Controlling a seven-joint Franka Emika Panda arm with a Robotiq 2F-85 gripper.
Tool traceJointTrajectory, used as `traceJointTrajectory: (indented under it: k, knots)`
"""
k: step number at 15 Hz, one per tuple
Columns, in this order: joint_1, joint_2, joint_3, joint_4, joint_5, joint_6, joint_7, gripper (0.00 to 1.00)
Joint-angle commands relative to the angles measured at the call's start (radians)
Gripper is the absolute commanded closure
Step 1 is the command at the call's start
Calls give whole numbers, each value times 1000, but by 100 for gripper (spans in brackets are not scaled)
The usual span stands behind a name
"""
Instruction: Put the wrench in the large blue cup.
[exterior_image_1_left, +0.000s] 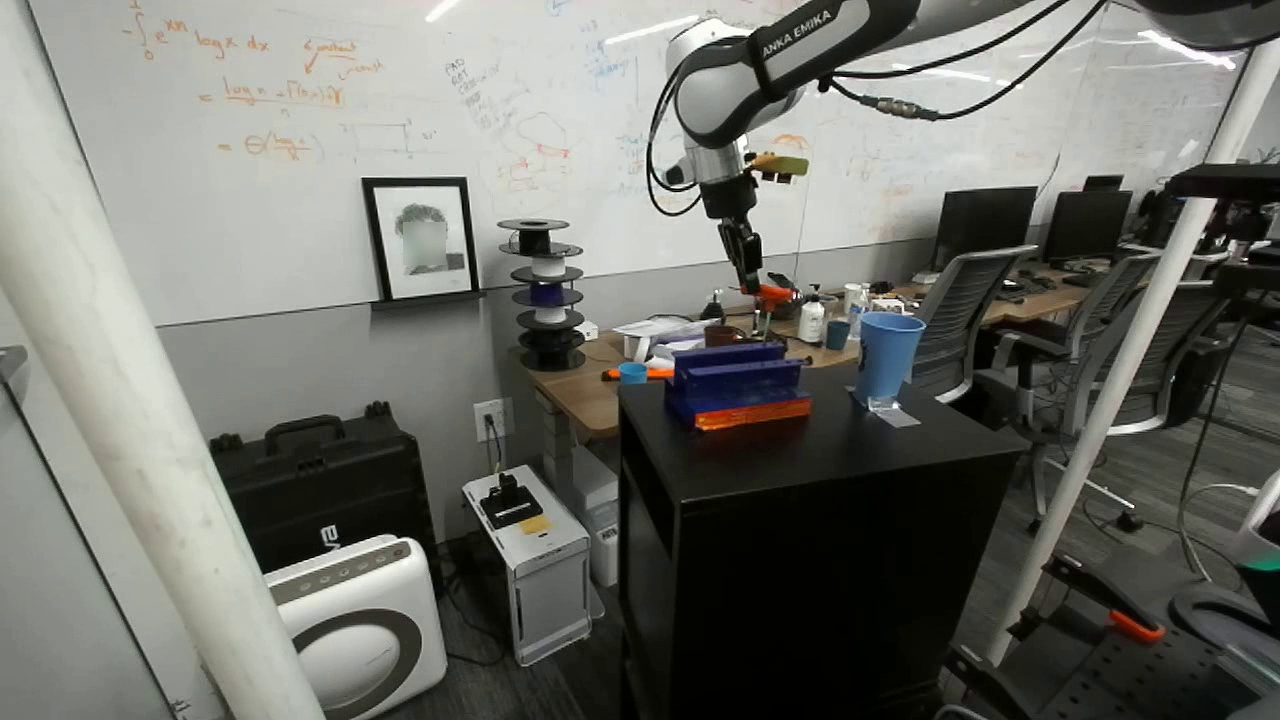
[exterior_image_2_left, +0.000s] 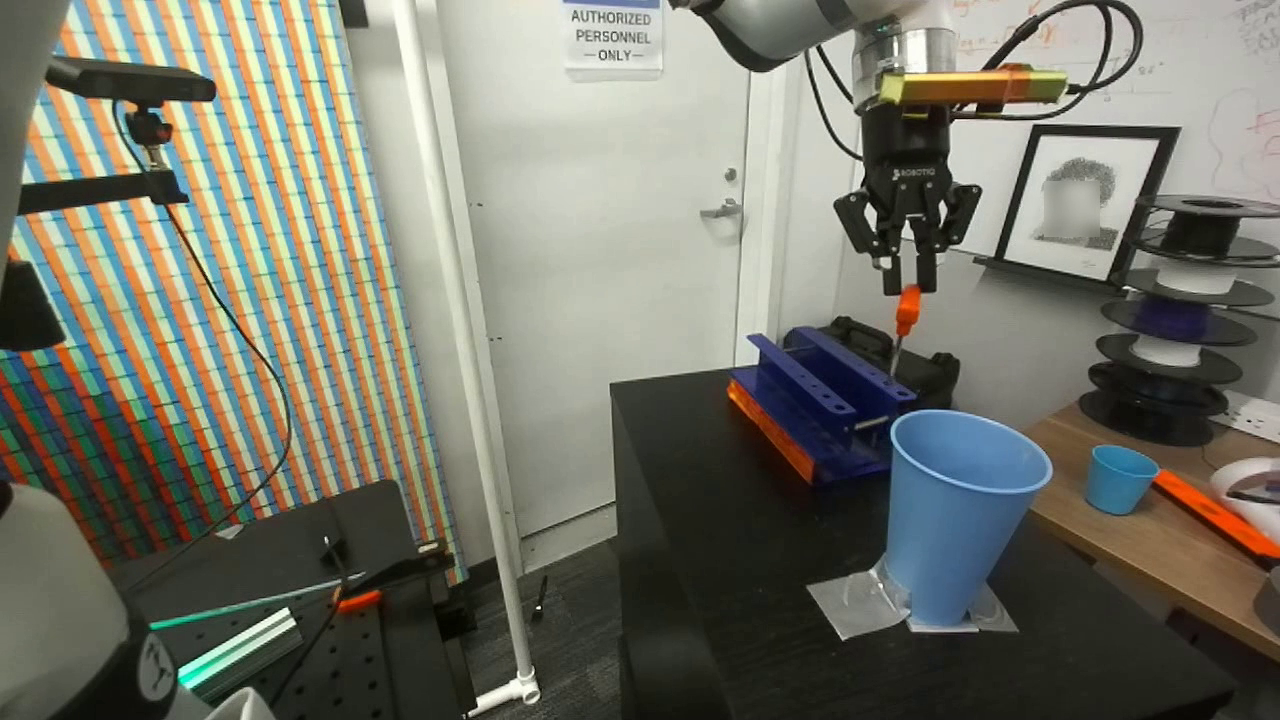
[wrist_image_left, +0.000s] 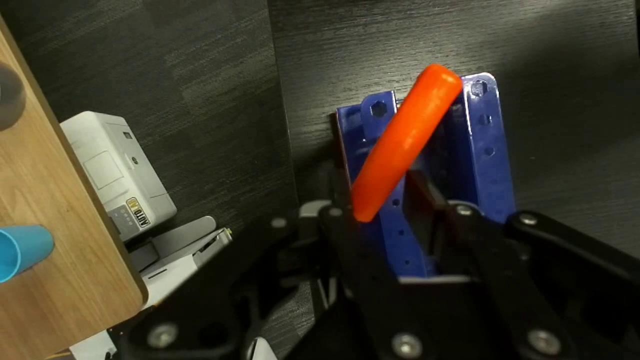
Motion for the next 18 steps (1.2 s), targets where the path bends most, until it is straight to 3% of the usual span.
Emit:
traceJointTrajectory:
  k: [1,6,10,18]
  knots:
    - [4,-36,-7,-39,-17,5,23,39]
    - [12,-51,-11,-62,-13,-6,97,2]
    - [13,-71,-10,-89,21,-26,273,0]
    - [1,-167,10,-164,193,-19,690,0]
